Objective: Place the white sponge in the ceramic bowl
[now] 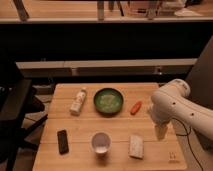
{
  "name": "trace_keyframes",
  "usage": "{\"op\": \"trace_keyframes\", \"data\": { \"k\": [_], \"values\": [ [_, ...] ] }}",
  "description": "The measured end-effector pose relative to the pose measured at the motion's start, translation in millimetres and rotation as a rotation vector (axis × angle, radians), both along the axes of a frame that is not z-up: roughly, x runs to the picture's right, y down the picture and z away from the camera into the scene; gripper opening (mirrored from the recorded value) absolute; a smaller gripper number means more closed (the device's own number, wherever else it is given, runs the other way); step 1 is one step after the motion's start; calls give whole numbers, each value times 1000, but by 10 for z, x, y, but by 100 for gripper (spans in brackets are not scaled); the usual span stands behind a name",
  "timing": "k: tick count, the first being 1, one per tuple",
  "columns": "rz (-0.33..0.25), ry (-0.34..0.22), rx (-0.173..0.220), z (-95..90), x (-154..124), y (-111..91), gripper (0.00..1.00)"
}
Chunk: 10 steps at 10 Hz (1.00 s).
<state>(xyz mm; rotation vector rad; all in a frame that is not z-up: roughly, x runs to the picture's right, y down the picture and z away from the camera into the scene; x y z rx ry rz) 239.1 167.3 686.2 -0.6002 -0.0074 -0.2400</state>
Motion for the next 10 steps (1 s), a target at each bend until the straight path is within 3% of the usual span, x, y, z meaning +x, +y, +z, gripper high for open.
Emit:
{"op": "trace_keyframes", "data": {
  "k": [6,10],
  "values": [
    [-121,-89,-21,135,-232,312,80],
    [-160,-132,-34,262,-328,467,80]
  ]
}}
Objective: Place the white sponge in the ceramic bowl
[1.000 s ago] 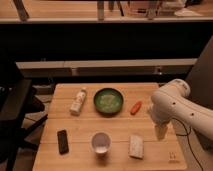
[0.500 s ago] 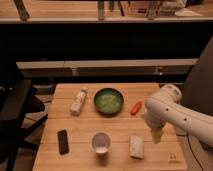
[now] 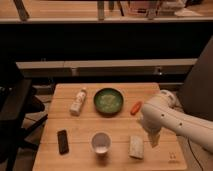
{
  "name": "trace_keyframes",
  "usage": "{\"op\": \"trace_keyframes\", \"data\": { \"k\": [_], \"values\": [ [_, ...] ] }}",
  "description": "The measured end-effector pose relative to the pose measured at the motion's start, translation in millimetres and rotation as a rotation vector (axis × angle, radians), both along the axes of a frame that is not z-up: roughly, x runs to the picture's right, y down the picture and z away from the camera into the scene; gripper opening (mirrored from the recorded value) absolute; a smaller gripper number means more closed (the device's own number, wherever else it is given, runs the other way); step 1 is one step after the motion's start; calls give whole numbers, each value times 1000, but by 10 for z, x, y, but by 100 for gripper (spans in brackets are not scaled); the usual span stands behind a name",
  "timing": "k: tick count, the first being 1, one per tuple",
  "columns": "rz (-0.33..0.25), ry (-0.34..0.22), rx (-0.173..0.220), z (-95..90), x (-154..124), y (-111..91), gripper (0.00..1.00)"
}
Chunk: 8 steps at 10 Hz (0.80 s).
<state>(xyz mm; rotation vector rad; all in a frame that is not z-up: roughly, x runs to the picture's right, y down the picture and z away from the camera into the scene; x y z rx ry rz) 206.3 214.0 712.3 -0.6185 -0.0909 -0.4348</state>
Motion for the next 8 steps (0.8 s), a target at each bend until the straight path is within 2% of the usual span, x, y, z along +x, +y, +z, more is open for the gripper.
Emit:
{"op": "trace_keyframes", "data": {
  "k": [2,4,8],
  "values": [
    [-23,-30,-11,137,-8,159,80],
    [-40,-45,-17,179,-42,196,80],
    [-70,-76,-43,411,-57,455,80]
  ]
}}
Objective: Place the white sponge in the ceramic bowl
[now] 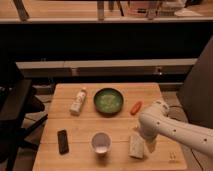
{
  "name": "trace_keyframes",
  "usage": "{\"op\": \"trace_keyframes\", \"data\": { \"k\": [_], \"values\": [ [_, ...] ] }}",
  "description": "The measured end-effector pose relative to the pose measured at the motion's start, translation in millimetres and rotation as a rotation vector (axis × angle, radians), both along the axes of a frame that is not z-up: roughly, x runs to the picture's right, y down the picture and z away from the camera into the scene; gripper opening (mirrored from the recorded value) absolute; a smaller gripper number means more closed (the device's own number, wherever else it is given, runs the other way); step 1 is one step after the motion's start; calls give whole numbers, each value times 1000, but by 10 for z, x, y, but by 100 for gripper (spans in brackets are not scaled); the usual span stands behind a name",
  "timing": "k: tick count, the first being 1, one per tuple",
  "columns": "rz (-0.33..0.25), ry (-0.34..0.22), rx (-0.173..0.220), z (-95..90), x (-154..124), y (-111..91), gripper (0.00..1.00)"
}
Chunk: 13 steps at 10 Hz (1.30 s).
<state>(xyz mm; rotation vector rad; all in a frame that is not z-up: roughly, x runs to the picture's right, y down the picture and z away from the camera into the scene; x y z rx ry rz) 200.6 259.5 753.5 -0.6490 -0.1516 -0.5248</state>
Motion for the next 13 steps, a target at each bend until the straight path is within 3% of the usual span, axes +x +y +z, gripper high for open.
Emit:
{"op": "trace_keyframes", "data": {
  "k": [6,13],
  "values": [
    [-23,-22,-36,171,-23,168,80],
    [-20,-23,-49,253,25,232,80]
  ]
}}
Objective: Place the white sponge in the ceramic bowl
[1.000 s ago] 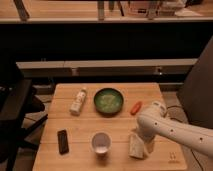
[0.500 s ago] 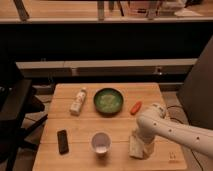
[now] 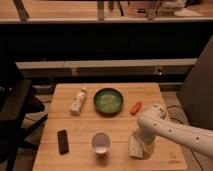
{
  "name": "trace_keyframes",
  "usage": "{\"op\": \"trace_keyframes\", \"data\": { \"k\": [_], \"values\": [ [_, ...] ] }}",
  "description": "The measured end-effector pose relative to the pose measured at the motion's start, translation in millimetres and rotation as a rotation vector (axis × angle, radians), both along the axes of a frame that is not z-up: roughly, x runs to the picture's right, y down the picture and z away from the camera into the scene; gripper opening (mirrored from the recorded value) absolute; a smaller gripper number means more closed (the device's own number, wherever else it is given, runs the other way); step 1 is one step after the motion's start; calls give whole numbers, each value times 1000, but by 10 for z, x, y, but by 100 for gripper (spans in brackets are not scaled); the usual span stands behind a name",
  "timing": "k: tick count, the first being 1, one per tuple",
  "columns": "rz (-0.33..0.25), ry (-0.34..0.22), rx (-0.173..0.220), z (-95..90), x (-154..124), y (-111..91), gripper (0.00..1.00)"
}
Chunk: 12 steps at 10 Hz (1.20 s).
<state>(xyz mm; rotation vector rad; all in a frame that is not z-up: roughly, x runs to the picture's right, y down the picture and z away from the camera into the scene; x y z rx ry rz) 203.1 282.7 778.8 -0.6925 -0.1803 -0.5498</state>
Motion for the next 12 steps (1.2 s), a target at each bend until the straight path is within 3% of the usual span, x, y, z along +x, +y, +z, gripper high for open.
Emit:
{"op": "trace_keyframes", "data": {
  "k": [8,12],
  "values": [
    [3,-1,-8,49,36,45,80],
    [5,1,-9,67,50,57,71]
  ]
}}
